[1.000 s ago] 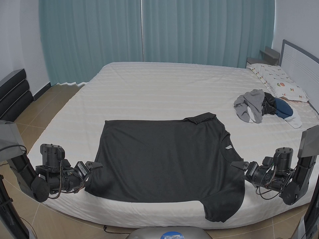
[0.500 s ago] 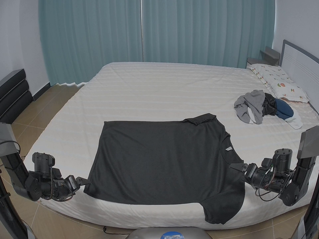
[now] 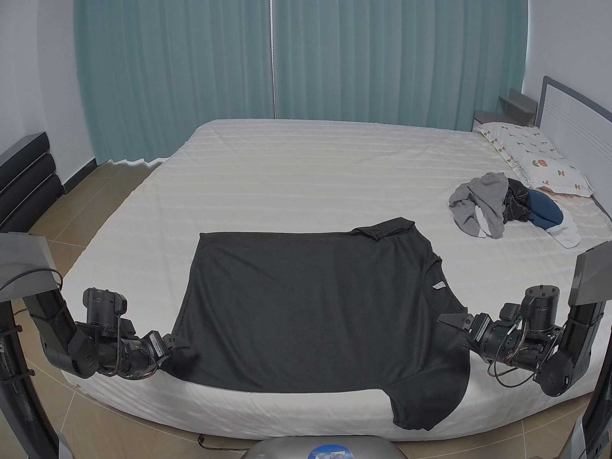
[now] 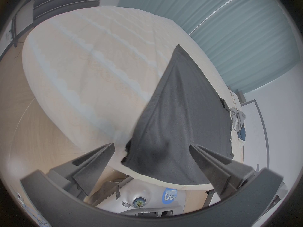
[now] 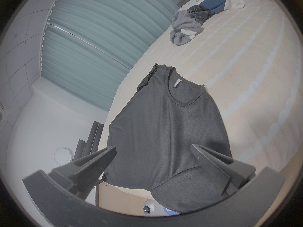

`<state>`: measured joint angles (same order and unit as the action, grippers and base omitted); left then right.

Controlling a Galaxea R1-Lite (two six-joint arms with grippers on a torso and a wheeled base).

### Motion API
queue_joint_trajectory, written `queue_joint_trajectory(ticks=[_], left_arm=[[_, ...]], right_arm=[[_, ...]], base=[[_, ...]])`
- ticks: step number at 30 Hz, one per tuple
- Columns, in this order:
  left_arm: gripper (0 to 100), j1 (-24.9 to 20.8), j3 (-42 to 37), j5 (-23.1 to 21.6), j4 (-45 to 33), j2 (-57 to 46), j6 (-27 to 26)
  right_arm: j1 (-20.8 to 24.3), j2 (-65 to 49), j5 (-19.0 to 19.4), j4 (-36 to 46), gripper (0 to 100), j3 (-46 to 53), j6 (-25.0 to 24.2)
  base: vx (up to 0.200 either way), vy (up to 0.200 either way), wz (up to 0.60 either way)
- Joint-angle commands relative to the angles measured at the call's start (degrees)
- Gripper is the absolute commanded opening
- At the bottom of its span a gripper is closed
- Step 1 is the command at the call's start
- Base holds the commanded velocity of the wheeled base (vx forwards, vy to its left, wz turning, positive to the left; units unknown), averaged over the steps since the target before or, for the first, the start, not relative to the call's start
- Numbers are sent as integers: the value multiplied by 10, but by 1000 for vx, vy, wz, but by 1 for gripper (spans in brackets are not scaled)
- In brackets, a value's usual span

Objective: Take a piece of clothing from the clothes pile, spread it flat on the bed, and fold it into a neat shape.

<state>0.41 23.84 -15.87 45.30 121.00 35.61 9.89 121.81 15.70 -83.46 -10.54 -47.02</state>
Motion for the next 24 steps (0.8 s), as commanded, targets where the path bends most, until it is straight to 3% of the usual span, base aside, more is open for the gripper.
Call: queue_joint_trajectory(ticks=[1, 5, 12, 13, 24], left_arm=[[100, -23, 15, 19, 1, 22, 1], [100, -34, 17, 46, 4, 33, 1], [100, -34, 18, 49, 3, 34, 1], [0, -35, 18, 49, 2, 34, 1], [0, -5, -19, 52, 4, 24, -2]], right_arm=[[0, 0, 0, 0, 100, -1, 0], [0, 1, 0, 0, 100, -2, 0], [0, 0, -1, 0, 100, -2, 0], [0, 0, -1, 0, 100, -1, 1], [-17, 2, -3, 8, 100, 10, 44]], base=[[0, 0, 0], [0, 0, 0], [0, 0, 0], [0, 0, 0], [0, 0, 0]])
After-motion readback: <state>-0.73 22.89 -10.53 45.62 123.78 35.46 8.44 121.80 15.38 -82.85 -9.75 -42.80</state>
